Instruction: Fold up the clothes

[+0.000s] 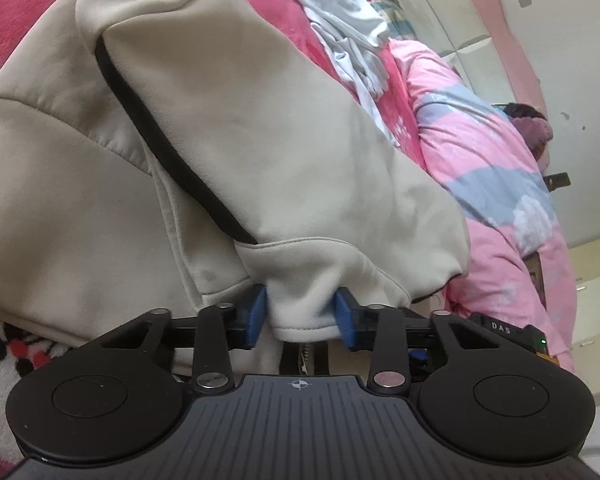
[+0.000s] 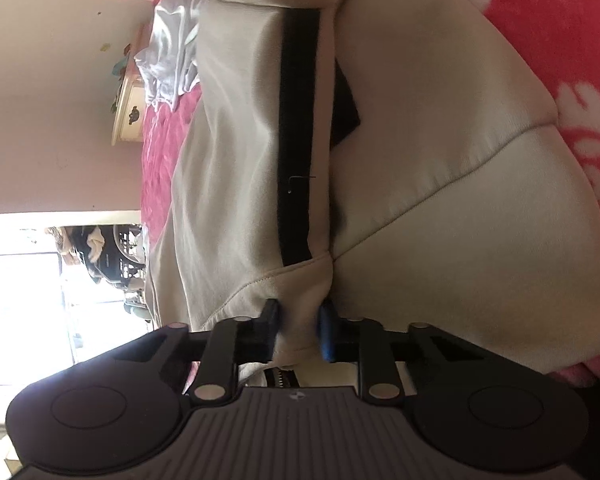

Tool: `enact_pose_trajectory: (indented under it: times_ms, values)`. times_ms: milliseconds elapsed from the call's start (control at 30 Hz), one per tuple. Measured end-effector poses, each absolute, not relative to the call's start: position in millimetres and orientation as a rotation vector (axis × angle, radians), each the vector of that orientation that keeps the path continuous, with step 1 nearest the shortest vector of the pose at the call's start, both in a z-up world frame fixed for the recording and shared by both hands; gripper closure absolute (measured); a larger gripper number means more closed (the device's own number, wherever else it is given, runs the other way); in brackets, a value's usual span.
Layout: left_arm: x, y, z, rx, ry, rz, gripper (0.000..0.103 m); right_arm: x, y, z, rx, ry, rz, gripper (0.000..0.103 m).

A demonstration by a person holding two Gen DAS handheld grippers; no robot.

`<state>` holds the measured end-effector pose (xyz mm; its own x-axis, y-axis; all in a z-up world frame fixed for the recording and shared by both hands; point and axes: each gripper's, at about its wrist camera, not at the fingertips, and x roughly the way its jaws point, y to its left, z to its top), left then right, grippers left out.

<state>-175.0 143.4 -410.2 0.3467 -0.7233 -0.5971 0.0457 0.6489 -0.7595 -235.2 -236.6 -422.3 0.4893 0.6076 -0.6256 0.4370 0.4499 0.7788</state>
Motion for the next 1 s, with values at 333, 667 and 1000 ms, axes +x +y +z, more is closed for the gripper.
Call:
enact_pose_trajectory:
  times_ms: [333, 667, 1000]
  values:
    - [-178.9, 140.0, -391.4, -0.634, 1.092, -0.587, 0.092, -232.2, -219.3, -395.3, 0.984, 1.144, 0.171, 0.091]
    - [-193.7, 133.9, -390.3, -0.416, 1.09, -0.592, 0.091, -240.3, -213.7, -409.9, 0.982, 1.226, 0.126, 0.087]
    - [-206.5, 148.0, -360.4, -0.279, 1.03, -0.591, 0.068, -267.3, -205.8, -325.0, 0.547, 1.089, 0.132, 0.074]
